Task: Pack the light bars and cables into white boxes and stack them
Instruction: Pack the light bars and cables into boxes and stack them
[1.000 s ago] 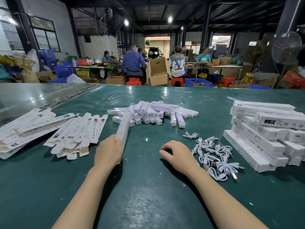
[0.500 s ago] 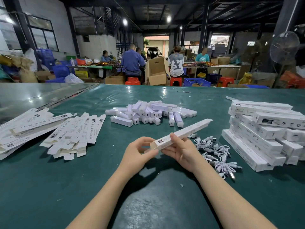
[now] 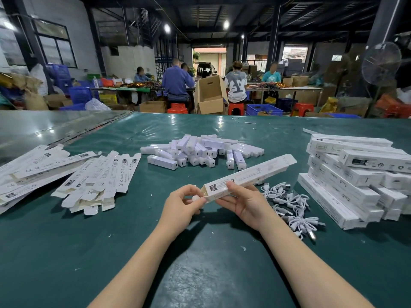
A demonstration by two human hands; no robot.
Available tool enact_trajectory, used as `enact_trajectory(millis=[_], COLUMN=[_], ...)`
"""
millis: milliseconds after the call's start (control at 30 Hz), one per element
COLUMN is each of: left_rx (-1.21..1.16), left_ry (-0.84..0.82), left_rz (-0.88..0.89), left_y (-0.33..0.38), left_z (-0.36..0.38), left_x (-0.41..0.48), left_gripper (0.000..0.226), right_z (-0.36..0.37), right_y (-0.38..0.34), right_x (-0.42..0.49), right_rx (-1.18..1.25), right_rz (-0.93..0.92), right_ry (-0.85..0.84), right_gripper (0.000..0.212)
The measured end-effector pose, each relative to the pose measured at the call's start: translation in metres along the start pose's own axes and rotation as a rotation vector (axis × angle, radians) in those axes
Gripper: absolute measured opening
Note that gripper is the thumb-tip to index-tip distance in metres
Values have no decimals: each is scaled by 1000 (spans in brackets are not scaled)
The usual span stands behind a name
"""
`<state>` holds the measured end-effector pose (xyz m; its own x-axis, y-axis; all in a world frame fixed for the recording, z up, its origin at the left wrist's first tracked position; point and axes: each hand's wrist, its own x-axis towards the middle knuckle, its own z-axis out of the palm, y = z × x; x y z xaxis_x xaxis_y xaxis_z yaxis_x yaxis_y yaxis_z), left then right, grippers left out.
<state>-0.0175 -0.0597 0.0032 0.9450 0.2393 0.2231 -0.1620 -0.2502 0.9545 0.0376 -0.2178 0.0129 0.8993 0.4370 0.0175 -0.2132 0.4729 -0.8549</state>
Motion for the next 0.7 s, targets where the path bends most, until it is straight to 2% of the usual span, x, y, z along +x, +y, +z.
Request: enact_trajectory(millis=[200, 267, 333, 433, 567, 700], left_rx=[71, 103, 116, 44, -93, -238], left_ry=[-53, -104, -119, -73, -78, -110], left_rz=[37, 41, 51, 34, -10, -51], left_y=[-1, -2, 0, 4, 5, 10], left_z=[-1, -1, -1, -2, -6, -8], left_x=[1, 1, -1, 0, 2, 0], left_gripper=[25, 28, 20, 7, 30, 6], right_z=[-1, -1, 0, 0, 0, -1], right_y=[-1, -1, -2, -2, -2, -2], right_x=[0, -1, -2, -1, -1, -3], right_rx=[-18, -48, -87, -113, -122, -149], right_rz=[18, 34, 43, 39, 36, 42], right_ry=[-23, -47, -67, -85, -102, -133], right_gripper=[8, 18, 27, 31, 30, 33])
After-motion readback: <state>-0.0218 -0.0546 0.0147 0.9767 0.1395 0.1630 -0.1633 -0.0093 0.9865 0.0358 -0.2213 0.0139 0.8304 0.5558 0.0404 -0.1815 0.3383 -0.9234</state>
